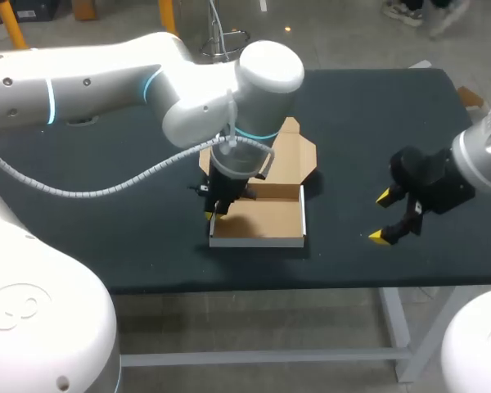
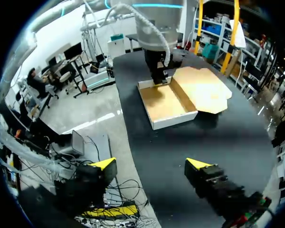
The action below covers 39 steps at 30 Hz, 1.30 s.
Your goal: Assemble the packaging by folding the flat box into shape, placing the metal phone stand inside, and closing the box properly
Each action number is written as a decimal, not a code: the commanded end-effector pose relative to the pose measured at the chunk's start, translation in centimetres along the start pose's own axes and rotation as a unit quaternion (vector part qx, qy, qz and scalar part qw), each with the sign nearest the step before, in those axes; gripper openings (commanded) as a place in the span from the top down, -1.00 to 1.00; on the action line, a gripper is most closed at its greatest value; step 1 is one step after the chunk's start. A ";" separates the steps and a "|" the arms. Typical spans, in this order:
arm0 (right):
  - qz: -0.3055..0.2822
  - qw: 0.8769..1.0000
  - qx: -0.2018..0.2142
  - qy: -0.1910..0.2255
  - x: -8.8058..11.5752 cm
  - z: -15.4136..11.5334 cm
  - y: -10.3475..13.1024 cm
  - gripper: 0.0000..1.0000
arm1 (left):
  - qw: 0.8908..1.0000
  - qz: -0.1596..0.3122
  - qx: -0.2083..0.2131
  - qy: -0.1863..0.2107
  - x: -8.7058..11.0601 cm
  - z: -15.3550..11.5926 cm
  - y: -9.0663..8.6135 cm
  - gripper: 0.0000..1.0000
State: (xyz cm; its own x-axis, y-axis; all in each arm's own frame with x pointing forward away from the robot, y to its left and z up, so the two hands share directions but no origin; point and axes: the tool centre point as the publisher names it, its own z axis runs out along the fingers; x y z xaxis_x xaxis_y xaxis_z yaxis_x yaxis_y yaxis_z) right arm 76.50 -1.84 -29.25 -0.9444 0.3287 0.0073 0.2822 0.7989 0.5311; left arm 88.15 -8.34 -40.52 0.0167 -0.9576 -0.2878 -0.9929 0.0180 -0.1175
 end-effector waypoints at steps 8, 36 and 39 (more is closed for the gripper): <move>0.003 1.000 -0.002 0.003 0.0 0.0 -0.1 -1.00 | 0.999 -0.016 -0.002 0.038 -0.1 0.1 0.1 1.00; 0.010 1.000 0.000 0.009 0.0 0.2 -0.3 -1.00 | 0.980 0.026 0.067 0.183 0.3 -2.1 0.9 -1.00; 0.010 1.000 0.000 0.009 0.0 0.2 -0.3 -1.00 | 0.974 0.038 0.083 0.207 0.2 -2.8 1.2 -1.00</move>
State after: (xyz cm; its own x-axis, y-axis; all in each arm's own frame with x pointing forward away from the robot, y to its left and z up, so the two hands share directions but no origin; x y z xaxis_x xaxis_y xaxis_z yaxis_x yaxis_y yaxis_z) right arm 76.51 -1.74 -29.77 -0.9398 0.3404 0.0287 0.3034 0.7933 0.5279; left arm 87.57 -10.25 -38.54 -0.1141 -0.9923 0.0474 -0.9671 0.1001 -0.2339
